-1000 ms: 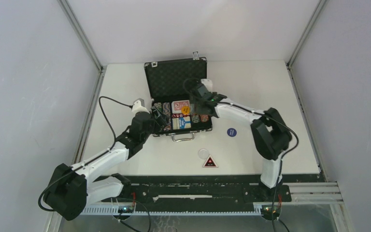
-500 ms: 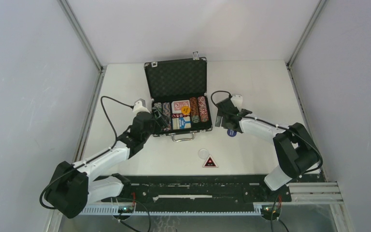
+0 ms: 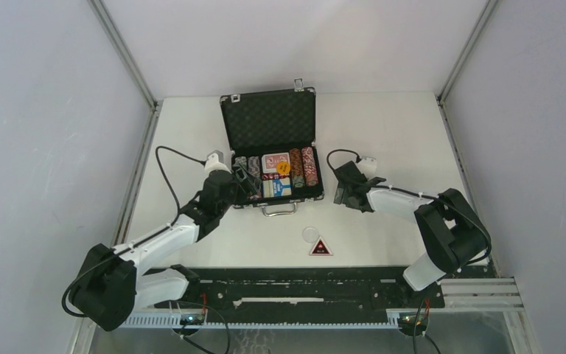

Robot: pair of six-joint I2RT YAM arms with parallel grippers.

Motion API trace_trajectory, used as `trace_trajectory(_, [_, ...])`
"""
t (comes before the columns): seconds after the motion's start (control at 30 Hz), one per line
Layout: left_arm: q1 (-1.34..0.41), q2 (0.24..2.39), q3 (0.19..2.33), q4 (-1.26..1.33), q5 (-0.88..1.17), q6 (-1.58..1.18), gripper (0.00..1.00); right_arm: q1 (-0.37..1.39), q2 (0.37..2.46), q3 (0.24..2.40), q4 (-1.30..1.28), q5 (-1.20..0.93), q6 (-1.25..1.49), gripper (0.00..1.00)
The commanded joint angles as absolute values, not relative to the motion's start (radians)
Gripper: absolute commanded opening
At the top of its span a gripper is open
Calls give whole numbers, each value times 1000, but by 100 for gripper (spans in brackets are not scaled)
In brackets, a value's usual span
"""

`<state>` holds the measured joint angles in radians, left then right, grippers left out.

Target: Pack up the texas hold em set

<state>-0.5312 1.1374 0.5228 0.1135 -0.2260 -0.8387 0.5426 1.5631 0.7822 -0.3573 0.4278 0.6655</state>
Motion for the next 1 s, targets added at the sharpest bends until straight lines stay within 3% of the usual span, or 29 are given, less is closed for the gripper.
trace_trajectory(0.0, [-526, 1143, 519, 163, -211, -844, 73, 538, 1534, 776, -312, 421, 694, 80])
trace_trajectory(0.23, [-526, 1140, 518, 166, -209, -844, 73, 543, 1538, 771, -307, 408, 692, 57])
trace_trajectory(0.5, [-525, 1140, 519, 161, -210, -844, 74, 549, 1525, 772, -311, 412, 694, 48])
trace_trajectory(0.77, [-526, 1143, 520, 162, -207, -845, 74, 546, 1467, 812, -347, 430, 665, 49])
trace_trajectory(0.9, [-525, 1145, 520, 162, -207, -845, 74, 547, 1485, 836, -340, 406, 645, 70])
trace_trajectory(0.97, [-525, 1147, 520, 162, -208, -845, 74, 556, 1512, 864, -340, 395, 638, 73])
